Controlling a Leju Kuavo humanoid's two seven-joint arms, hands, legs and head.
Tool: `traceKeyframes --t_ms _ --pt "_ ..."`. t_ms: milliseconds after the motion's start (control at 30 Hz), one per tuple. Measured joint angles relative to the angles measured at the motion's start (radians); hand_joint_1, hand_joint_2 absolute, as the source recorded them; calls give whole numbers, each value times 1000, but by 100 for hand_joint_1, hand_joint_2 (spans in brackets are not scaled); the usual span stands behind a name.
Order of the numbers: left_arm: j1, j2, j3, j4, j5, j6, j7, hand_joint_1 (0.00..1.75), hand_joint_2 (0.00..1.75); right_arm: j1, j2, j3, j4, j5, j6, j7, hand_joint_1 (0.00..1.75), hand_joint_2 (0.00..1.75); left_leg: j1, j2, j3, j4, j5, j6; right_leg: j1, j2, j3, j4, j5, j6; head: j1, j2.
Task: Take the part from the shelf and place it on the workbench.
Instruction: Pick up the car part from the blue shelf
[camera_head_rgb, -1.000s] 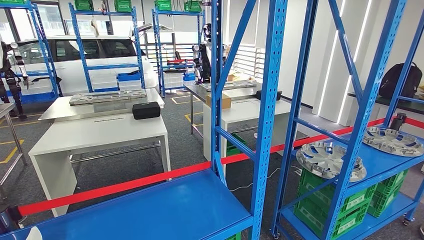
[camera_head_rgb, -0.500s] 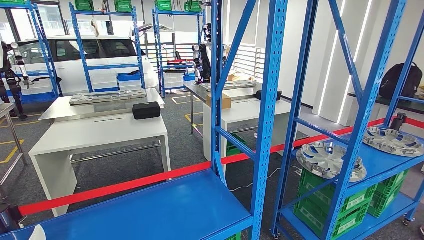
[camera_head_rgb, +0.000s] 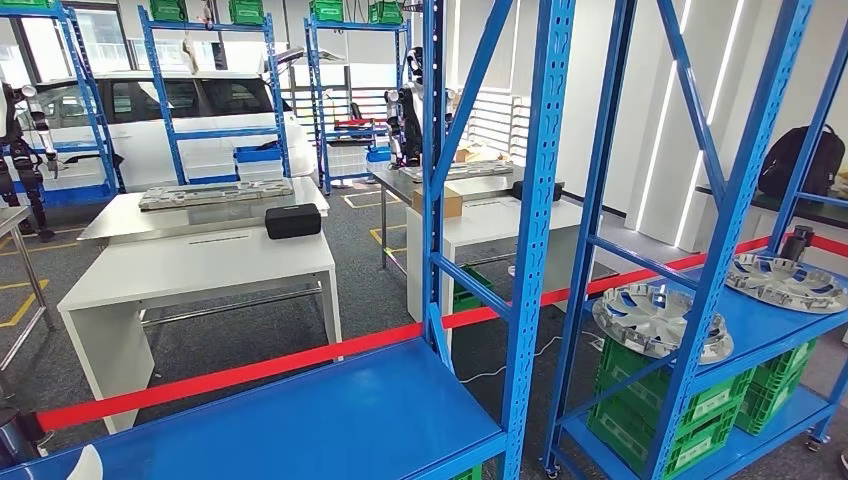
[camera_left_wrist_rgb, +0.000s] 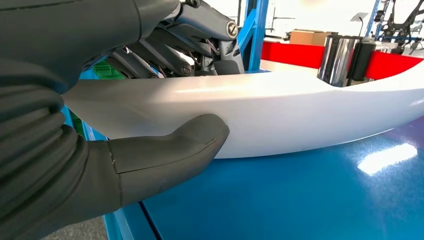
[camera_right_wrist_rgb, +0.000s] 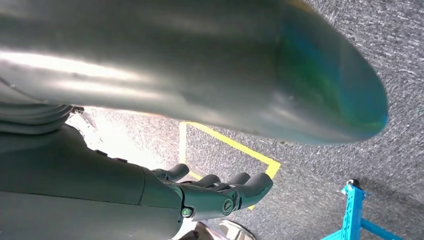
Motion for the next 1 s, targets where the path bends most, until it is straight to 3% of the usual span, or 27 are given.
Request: traceKeyframes --t_ms 200,533,1000 --pt "-39 4 0 -14 -29 21 -8 175 175 -1 0 -1 0 5 11 -1 0 0 1 0 0 0 0 0 0 0 -1 0 0 0 0 0" --pt "-303 41 -9 -59 -38 -32 -30 175 175 -14 1 -1 0 9 15 -3 0 0 0 0 -1 0 1 0 0 -1 0 0 1 0 0 0" --pt "-364 43 -35 -66 -25 -29 -44 175 175 -16 10 -4 0 8 8 -9 0 0 0 1 -1 0 1 0 0 -1 -1 0 1 0 0 0"
